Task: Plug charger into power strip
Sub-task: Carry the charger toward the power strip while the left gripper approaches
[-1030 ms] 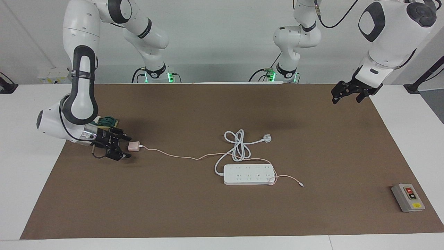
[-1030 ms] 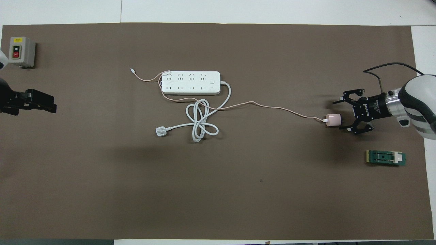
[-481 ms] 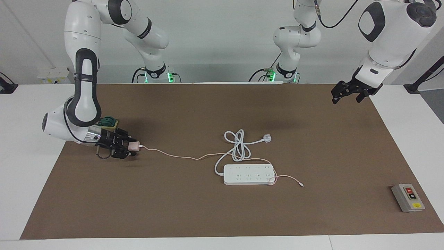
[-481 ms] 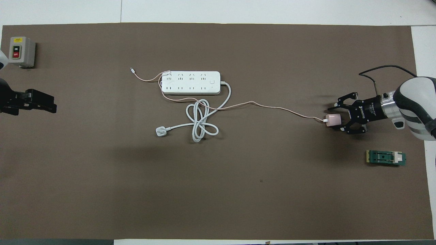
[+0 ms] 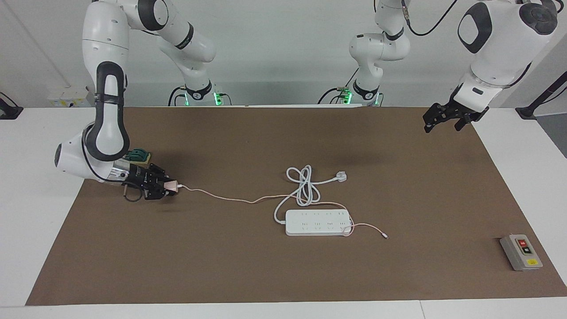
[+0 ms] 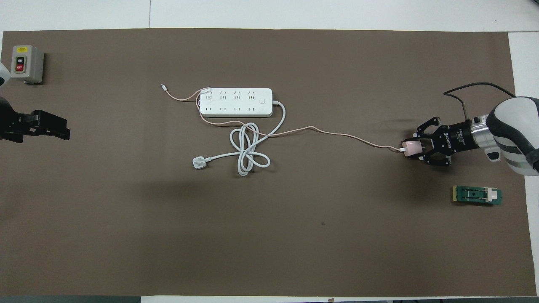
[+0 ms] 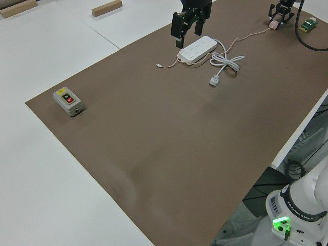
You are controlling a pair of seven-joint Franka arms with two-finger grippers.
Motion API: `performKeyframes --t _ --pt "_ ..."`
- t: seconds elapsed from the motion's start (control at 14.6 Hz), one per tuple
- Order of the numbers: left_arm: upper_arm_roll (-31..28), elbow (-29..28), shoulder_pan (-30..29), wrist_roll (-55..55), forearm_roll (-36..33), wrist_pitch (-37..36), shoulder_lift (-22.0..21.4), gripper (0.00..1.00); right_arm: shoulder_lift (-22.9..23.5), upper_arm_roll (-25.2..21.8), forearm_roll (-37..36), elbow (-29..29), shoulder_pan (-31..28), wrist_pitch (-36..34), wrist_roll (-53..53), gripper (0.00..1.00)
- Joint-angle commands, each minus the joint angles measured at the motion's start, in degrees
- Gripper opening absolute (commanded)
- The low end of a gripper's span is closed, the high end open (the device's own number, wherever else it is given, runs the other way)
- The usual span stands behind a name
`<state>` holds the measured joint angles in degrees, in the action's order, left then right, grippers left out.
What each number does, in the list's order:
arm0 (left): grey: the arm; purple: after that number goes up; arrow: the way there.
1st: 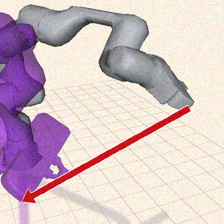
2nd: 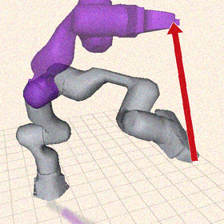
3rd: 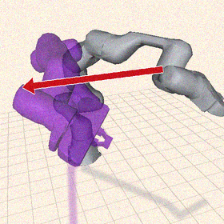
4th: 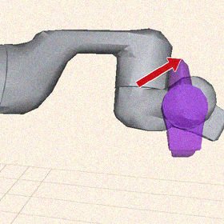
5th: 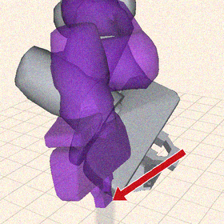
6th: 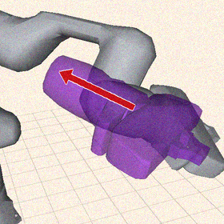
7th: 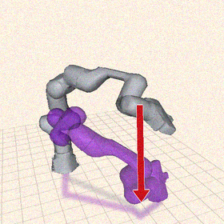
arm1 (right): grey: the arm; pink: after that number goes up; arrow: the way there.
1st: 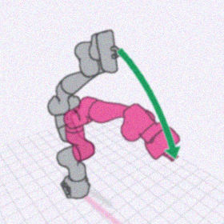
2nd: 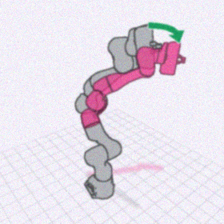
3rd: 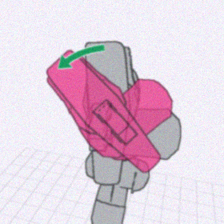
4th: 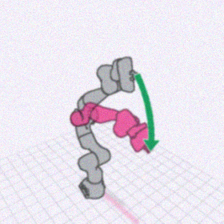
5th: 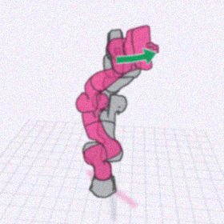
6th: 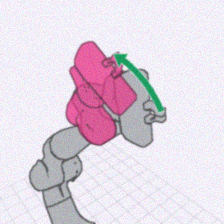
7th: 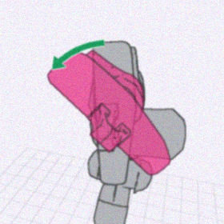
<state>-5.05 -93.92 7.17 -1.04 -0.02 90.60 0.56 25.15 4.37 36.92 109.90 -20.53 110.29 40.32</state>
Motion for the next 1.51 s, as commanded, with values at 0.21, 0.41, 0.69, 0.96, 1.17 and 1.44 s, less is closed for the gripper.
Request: performKeyframes --t 0.21,0.41,0.69,0.96,1.17,1.44 --pt "-0.2 -0.7 0.0 0.2 0.0 0.3 -0.9 1.0 -0.5 0.9 2.2 -3.3 0.8 -2.9 6.0 0.0" --pt "-0.2 -0.7 0.0 0.2 0.1 0.3 -0.9 1.0 -1.3 0.9 2.2 -11.3 6.5 -9.2 15.3 0.0" --pt "-0.2 -0.7 0.0 0.2 0.0 0.3 -0.9 1.0 -3.9 0.9 4.2 -17.3 17.6 -9.0 29.0 0.0" --pt "-0.2 -0.7 0.0 0.2 0.1 0.3 -0.9 1.0 -3.7 0.9 8.3 -21.4 27.6 -2.7 41.6 0.0" --pt "-0.3 -0.6 0.0 0.2 0.0 0.4 -0.9 1.0 -3.4 0.9 9.8 -22.1 36.5 6.7 46.1 0.0" --pt "-0.7 -1.6 -0.7 0.7 5.2 3.6 -0.8 1.0 -2.2 0.9 9.9 -22.1 45.0 16.2 51.9 0.0"
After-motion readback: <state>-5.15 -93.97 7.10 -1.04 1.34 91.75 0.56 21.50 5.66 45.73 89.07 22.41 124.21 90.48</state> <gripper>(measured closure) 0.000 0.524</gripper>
